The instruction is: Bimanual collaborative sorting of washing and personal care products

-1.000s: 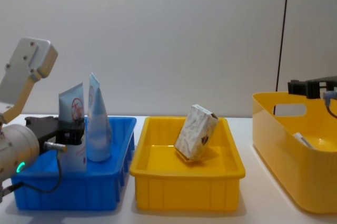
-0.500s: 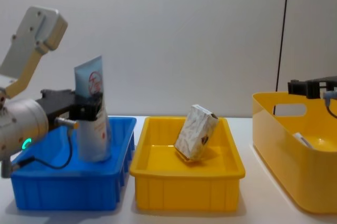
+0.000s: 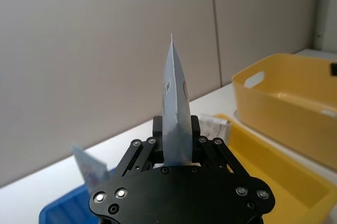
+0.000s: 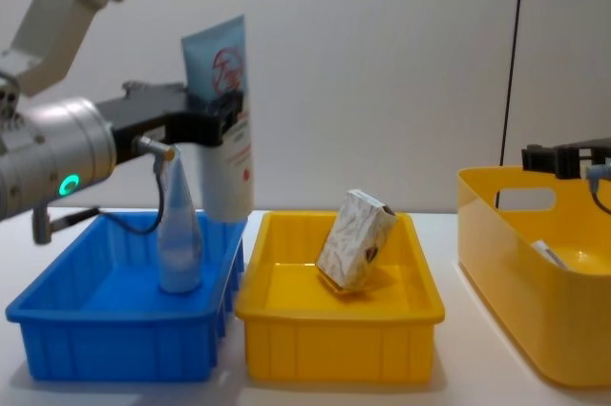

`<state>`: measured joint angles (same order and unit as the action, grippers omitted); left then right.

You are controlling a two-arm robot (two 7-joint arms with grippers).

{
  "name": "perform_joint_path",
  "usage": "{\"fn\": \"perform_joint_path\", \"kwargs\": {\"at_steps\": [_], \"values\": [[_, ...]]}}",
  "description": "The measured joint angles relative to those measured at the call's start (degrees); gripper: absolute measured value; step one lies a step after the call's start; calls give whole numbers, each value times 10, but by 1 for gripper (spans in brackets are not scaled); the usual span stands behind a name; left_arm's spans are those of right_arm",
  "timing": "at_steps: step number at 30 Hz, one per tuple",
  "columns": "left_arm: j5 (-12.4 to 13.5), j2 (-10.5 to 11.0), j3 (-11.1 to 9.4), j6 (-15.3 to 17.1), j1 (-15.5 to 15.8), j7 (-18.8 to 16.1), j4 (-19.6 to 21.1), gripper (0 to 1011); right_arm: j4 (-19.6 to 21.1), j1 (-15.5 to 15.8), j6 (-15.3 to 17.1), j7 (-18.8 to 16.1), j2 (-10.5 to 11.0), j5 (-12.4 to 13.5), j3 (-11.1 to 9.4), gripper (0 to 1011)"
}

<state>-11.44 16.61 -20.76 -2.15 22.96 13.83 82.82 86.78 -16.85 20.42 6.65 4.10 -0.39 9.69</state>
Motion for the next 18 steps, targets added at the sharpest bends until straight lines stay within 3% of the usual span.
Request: {"fn": "perform_joint_path", "kwargs": {"at_steps": [18], "values": [[-33,-22,-30,-17,53,88,0,229,2,1,1,-12,3,1,1,1003]]}}
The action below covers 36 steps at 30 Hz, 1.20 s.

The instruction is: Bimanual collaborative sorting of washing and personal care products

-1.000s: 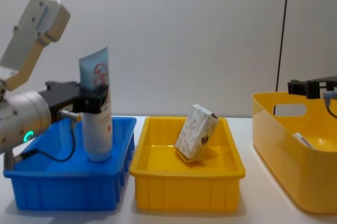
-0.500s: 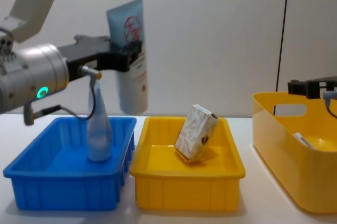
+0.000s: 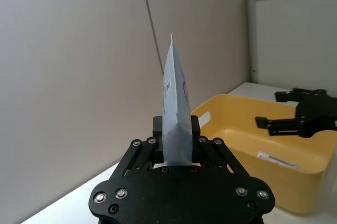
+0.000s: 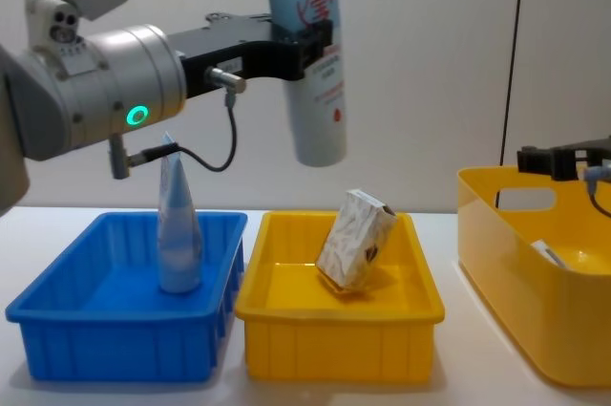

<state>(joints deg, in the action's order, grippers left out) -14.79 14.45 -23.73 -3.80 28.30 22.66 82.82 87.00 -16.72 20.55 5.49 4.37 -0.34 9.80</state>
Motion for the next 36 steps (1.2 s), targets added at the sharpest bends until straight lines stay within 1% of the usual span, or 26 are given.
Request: {"fn": "perform_joint_path", "kwargs": {"at_steps": [6,12,13,17,21,22,25,26,28,29,36], "values": [[-14,-10,-12,0,14,24,-18,229,5,3,0,-24,9,2,6,1004],[-27,-18,-21,1,23,41,-36,229,12,8,-2,-57,24,4,17,1004],[-31,-20,-24,2,25,46,-42,229,14,9,-2,-67,29,4,20,1004],[-39,-25,-30,4,30,56,-55,229,19,12,-4,-86,37,6,26,1004],[-45,-28,-34,6,33,63,-64,229,28,16,-6,-116,51,8,34,1004],[-47,-30,-35,6,35,66,-67,229,31,17,-7,-129,56,9,37,1004],[-50,-31,-37,7,36,69,-71,230,37,20,-8,-144,64,11,41,1004],[-51,-32,-38,7,37,71,-74,229,42,22,-8,-156,71,12,44,1004],[-52,-33,-39,8,38,72,-76,229,46,24,-9,-166,77,13,47,1004],[-53,-33,-40,8,38,74,-78,229,52,26,-9,-176,84,14,50,1004],[-57,-36,-42,9,41,78,-83,229,74,35,-6,-219,112,22,59,1004]]}}
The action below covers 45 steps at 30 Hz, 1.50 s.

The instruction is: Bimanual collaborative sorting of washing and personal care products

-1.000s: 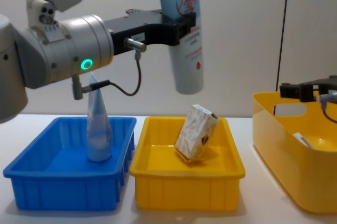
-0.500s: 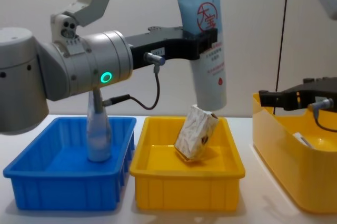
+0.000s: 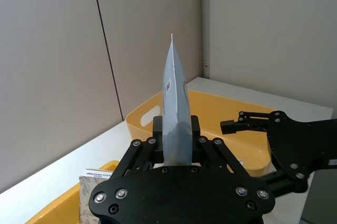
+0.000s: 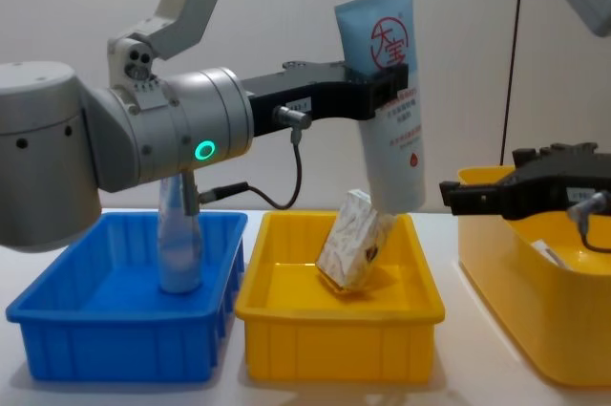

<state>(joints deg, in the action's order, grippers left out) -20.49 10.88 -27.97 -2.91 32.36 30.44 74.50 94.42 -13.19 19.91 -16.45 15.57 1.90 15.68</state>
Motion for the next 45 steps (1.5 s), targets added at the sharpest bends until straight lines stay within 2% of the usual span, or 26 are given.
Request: {"fn": "perform_joint_path", "kwargs": {"at_steps": [8,16,27,45], "values": [[-2,-1,-2,0,1,3,-4,229,22,7,6,-43,29,14,4,1004],[-3,-2,-2,1,2,4,-6,229,25,3,0,-61,40,21,11,1004],[-4,-3,-3,1,3,5,-7,229,1,-14,-24,-66,36,20,28,1004],[-4,-3,-3,1,3,6,-8,229,-72,-63,-55,-53,8,1,66,1004]]}}
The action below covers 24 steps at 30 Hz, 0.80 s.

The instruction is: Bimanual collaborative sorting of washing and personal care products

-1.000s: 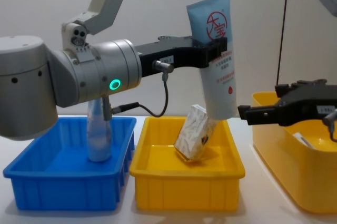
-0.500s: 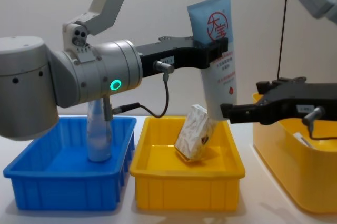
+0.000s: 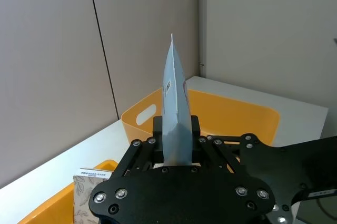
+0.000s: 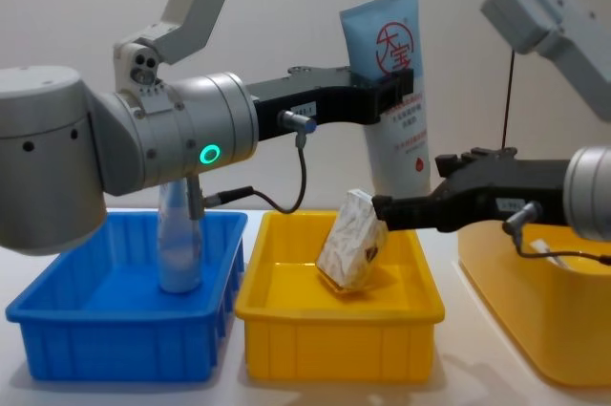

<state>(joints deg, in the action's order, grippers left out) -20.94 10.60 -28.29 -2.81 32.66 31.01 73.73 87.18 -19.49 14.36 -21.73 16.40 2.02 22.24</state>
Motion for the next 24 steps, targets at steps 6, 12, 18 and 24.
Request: {"fn": "perform_joint_path", "kwargs": {"at_steps": [6,12,18,24], "values": [[0,0,0,0,0,0,0,229,-24,-15,-6,7,-11,-6,6,1004],[0,0,0,0,0,0,0,229,-49,-30,-9,11,-22,-9,10,1000],[0,0,0,0,0,0,0,229,-67,-41,-12,12,-30,-8,12,842],[0,0,0,0,0,0,0,367,-85,-52,-14,10,-37,-4,14,679]]}}
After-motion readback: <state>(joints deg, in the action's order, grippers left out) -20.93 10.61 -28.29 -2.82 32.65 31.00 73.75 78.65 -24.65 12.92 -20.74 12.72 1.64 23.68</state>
